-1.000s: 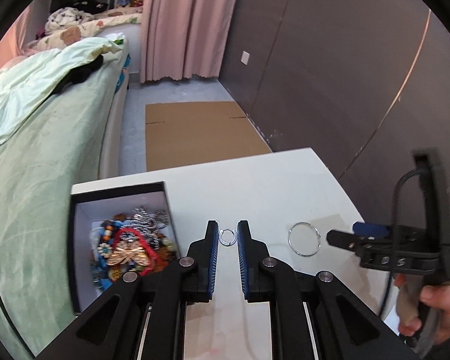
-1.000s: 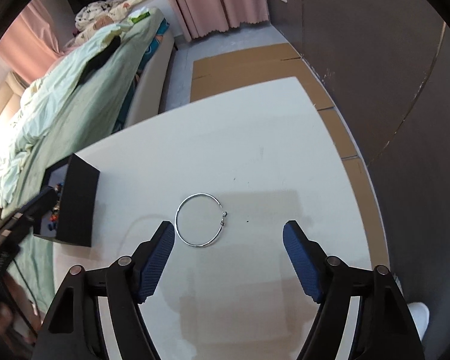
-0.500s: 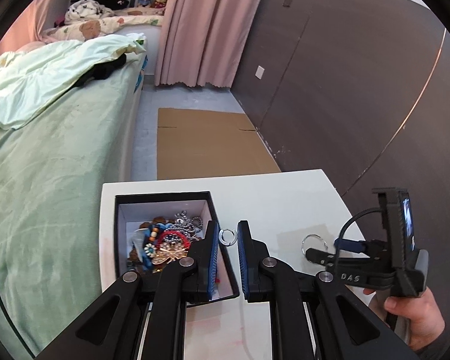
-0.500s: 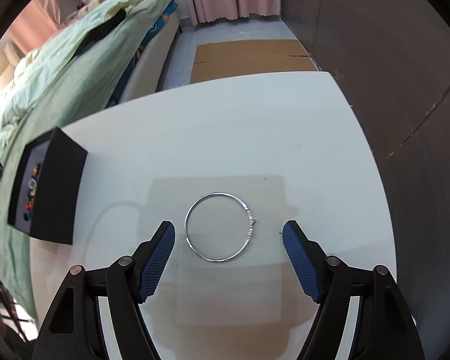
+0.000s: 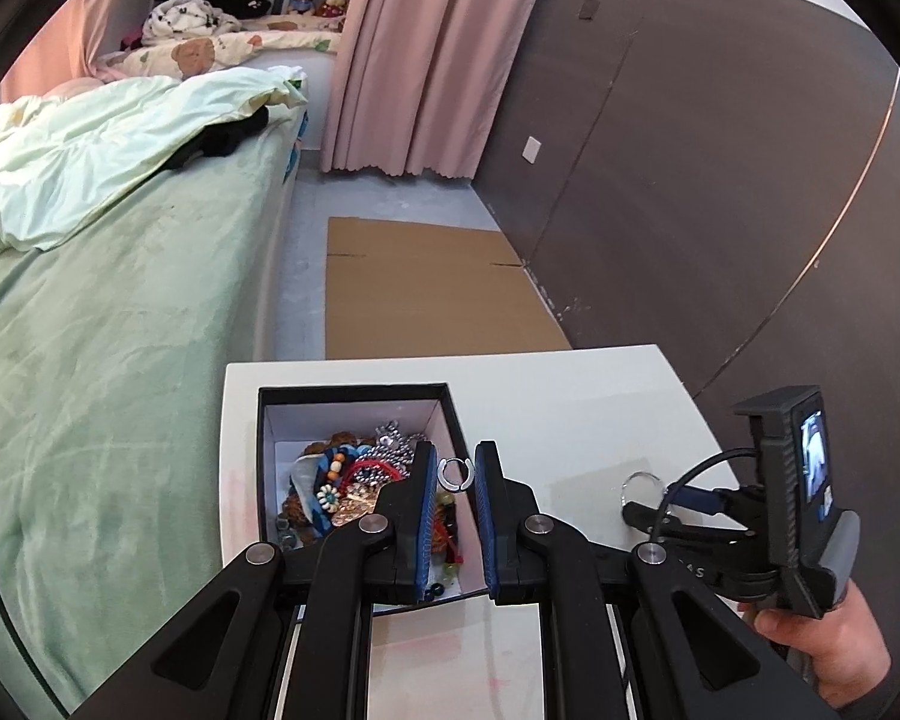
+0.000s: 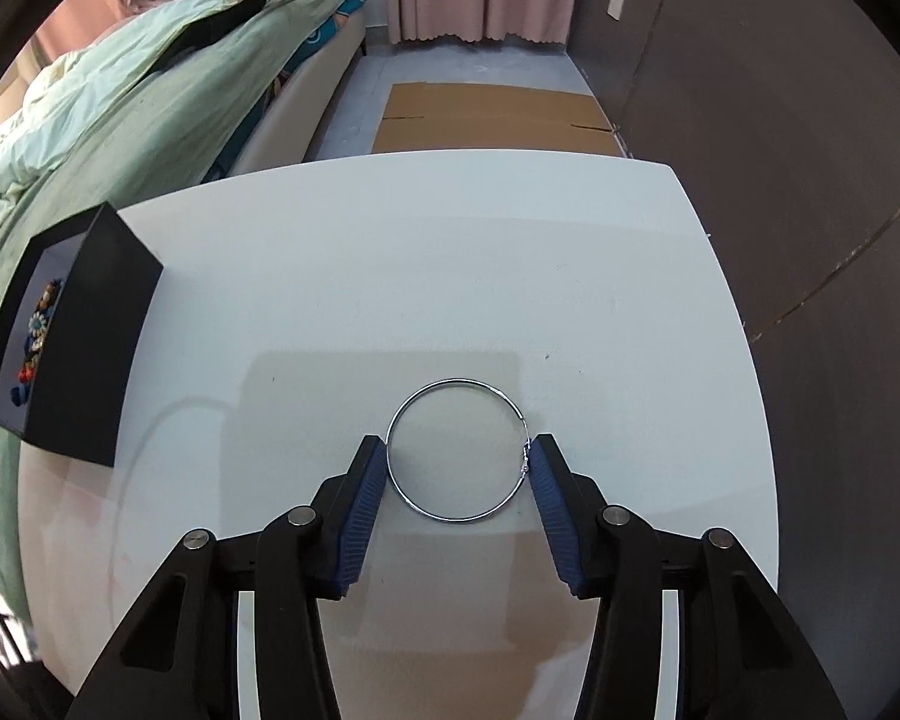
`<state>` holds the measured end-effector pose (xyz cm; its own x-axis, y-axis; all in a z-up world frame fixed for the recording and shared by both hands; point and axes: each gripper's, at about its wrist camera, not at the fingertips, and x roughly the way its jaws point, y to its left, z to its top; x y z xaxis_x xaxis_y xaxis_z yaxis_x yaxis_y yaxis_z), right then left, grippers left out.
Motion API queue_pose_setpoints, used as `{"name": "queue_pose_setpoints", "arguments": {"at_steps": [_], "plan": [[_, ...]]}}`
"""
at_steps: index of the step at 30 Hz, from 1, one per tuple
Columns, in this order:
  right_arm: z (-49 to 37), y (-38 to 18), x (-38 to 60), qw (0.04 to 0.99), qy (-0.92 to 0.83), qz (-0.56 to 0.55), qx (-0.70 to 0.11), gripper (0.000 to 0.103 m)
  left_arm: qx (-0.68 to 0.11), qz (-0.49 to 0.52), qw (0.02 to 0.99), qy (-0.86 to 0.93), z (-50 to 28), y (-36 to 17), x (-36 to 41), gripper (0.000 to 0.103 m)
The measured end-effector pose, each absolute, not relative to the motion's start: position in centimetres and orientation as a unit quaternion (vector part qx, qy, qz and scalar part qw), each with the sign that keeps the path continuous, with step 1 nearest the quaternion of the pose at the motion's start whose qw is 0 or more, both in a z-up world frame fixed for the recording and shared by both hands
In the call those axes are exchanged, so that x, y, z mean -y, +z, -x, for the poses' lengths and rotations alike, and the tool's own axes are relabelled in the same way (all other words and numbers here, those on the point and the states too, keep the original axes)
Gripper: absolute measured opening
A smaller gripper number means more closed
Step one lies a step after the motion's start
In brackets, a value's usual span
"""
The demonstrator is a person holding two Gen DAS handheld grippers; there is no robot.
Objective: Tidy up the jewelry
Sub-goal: 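Release the small ring into the box with the left tool while the right carries the hoop over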
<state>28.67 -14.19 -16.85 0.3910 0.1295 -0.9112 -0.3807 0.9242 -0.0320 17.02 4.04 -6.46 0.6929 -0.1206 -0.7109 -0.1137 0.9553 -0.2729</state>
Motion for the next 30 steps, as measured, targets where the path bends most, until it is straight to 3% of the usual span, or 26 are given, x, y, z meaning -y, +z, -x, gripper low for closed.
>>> {"name": "queue_pose_setpoints", "arguments": {"at_steps": [23, 25, 27, 28, 30], "plan": [[-25.8, -11.2, 15.7, 0.852, 0.239, -0.012, -0.465, 0.050, -0.425, 0.169, 0.888, 0.052, -16.8, -8.1, -6.4, 0.016], [-25.5, -11.0, 15.3, 0.852, 0.247, -0.022, -0.460, 0.050, -0.421, 0.172, 0.890, 0.050, -16.7, -7.8, -6.5, 0.029], [-25.1, -10.7, 14.7, 0.852, 0.259, -0.032, -0.454, 0.050, -0.411, 0.181, 0.892, 0.046, -16.4, -7.5, -6.9, 0.076], [-25.1, -10.6, 14.4, 0.850, 0.267, -0.039, -0.452, 0.050, -0.405, 0.188, 0.894, 0.044, -16.2, -7.3, -7.1, 0.082], [-24.9, -10.3, 13.8, 0.849, 0.280, -0.053, -0.445, 0.050, -0.393, 0.200, 0.896, 0.044, -15.8, -6.8, -7.7, 0.084]]}}
